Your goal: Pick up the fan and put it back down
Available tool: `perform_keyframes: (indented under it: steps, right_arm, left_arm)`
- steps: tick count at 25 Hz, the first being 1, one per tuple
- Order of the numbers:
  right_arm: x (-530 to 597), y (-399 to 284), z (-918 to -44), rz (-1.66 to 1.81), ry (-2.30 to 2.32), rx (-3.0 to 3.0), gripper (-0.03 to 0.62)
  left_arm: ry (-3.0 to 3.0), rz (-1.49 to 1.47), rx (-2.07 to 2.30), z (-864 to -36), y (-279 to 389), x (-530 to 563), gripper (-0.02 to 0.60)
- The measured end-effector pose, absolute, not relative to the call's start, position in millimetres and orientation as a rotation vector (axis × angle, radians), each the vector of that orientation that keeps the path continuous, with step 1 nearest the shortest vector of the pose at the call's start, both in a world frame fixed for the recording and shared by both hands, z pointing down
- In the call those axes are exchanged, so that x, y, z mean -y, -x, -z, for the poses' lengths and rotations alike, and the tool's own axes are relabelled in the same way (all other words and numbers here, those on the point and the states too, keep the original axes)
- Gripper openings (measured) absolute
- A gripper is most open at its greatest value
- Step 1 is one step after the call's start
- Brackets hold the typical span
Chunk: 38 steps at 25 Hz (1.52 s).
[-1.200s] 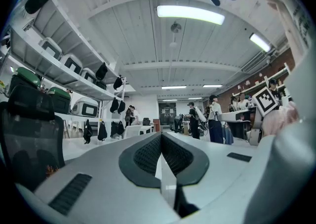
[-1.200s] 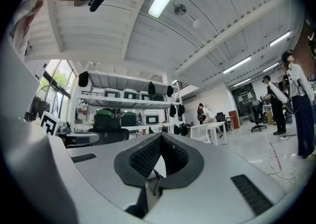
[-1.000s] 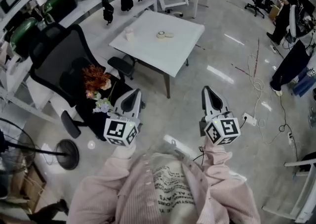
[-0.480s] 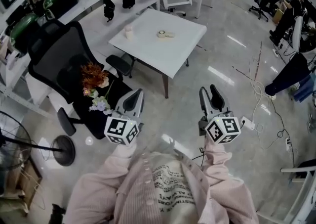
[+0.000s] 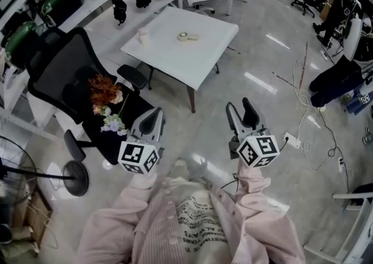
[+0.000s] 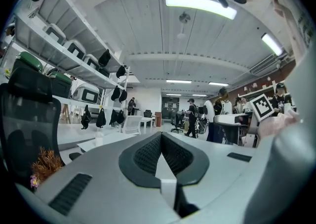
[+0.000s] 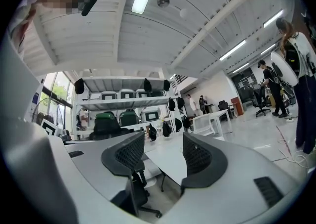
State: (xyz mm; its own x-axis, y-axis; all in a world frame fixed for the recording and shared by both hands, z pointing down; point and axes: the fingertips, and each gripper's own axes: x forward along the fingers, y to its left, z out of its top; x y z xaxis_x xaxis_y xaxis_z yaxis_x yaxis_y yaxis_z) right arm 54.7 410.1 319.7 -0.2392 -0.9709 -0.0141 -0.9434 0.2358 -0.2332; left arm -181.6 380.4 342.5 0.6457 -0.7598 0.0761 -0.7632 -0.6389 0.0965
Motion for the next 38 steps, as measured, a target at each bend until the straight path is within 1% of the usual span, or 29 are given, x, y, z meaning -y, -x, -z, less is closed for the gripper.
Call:
perform_keyframes:
  steps: [9,21,28,38]
  right_arm:
    - [-376,-60,-337,0.323,1.803,-2.359,0.210]
    - [-254,-70,-369,0.449,1.813,-2.348,0.210]
    - [-190,-73,-377,0.462,1.852,-2.331,0.210]
    - [-157,-79,-389,0.476,1.890,-2.320,0.210]
  left_arm:
    - [-2.692,-0.059,1.257,-365,172,-342,0.002]
    - [-2.684,-0.109,1.123,-394,136,-213,0.002]
    - [-2.672,-0.124,1.059,-409,122,-143,0.002]
    - [-2.670,-0.133,1.009,-418,110,-107,0.002]
